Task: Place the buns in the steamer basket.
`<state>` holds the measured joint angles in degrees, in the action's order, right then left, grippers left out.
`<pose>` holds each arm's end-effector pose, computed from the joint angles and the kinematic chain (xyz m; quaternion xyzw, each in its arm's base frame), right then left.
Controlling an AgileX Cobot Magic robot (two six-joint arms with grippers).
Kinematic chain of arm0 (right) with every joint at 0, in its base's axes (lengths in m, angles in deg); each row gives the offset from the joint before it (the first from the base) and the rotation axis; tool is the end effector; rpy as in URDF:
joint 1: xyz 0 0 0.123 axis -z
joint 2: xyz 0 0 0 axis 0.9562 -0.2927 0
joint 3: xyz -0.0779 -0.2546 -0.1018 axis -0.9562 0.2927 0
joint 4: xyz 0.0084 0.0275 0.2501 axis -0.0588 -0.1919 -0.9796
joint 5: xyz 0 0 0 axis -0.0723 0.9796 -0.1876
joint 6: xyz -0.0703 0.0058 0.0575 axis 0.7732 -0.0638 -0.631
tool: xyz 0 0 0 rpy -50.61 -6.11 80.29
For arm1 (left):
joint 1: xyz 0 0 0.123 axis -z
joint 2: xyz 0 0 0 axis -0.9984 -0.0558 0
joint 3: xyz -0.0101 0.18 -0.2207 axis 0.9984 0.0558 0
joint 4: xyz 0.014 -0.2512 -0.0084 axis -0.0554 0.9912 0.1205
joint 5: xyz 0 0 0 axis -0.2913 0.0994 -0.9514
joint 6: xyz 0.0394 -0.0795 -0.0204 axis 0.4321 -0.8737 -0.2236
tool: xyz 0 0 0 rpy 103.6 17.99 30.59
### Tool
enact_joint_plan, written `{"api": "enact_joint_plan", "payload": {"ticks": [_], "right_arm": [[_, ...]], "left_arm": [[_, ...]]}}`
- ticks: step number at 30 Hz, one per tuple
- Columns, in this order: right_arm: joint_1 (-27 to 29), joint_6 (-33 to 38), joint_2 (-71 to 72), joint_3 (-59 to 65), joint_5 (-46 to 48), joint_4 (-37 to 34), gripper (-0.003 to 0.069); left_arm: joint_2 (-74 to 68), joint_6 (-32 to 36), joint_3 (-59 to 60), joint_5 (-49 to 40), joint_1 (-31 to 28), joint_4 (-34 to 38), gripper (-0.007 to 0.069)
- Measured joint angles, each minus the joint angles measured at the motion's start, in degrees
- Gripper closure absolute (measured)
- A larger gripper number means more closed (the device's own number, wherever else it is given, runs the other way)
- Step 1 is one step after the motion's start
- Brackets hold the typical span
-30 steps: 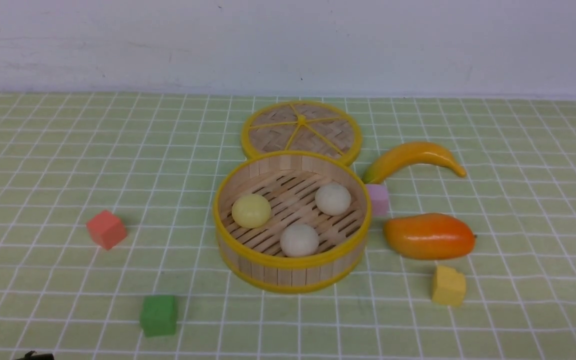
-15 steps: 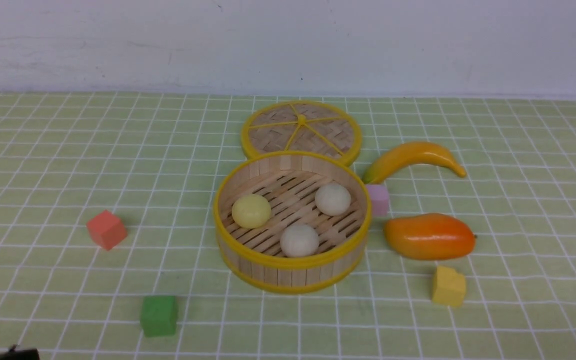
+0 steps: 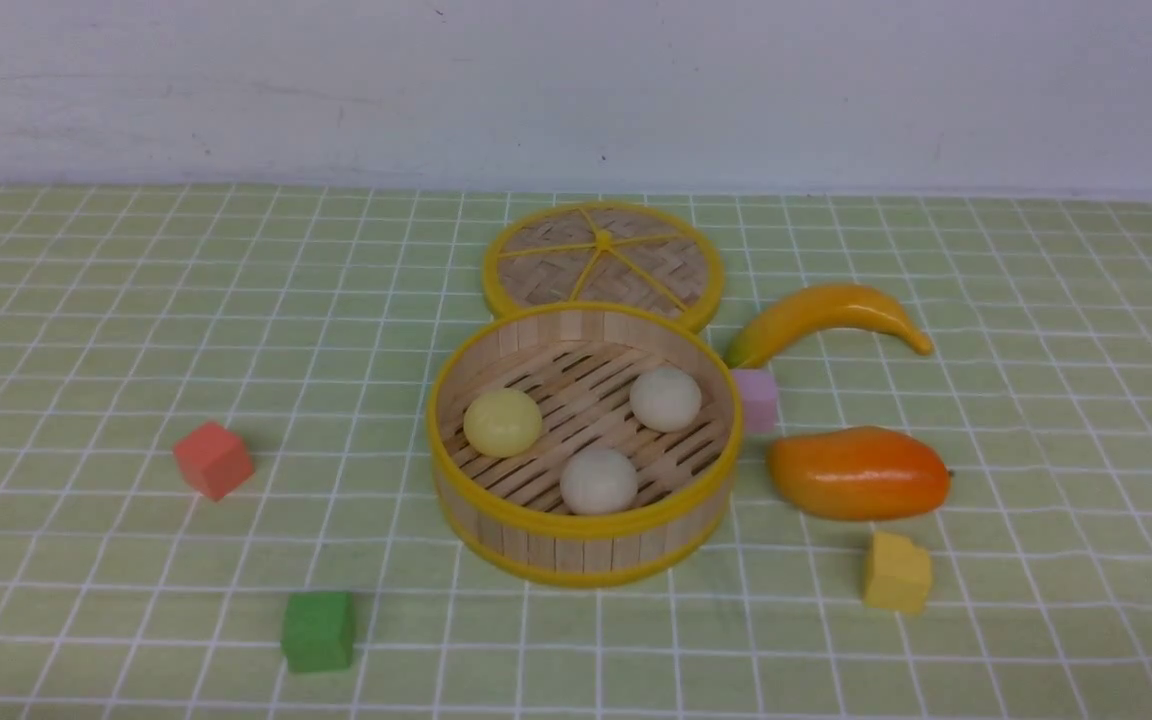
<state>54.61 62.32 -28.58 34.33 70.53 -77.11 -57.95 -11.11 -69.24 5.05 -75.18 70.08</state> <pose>0.0408 0.0173 0.2481 -0.0442 0.7098 0.2059 0.6722 0.0531 -0.0093 0.1775 -0.0212 0.7882 -0.1287 0.6015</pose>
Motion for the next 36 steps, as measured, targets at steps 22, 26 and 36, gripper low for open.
{"api": "enact_joint_plan", "payload": {"ticks": [22,26,36], "right_arm": [[0.0,0.0,-0.02,0.0,0.18,-0.05,0.0634],[0.0,0.0,-0.02,0.0,0.18,-0.05,0.0628],[9.95,0.0,-0.07,0.0,0.26,-0.05,0.0621]], "left_arm": [[0.0,-1.22,0.5,-3.87,-0.06,1.47,0.054],[0.0,-1.22,0.5,-3.87,-0.06,1.47,0.0535],[0.0,-1.22,0.5,-3.87,-0.06,1.47,0.0533]]}}
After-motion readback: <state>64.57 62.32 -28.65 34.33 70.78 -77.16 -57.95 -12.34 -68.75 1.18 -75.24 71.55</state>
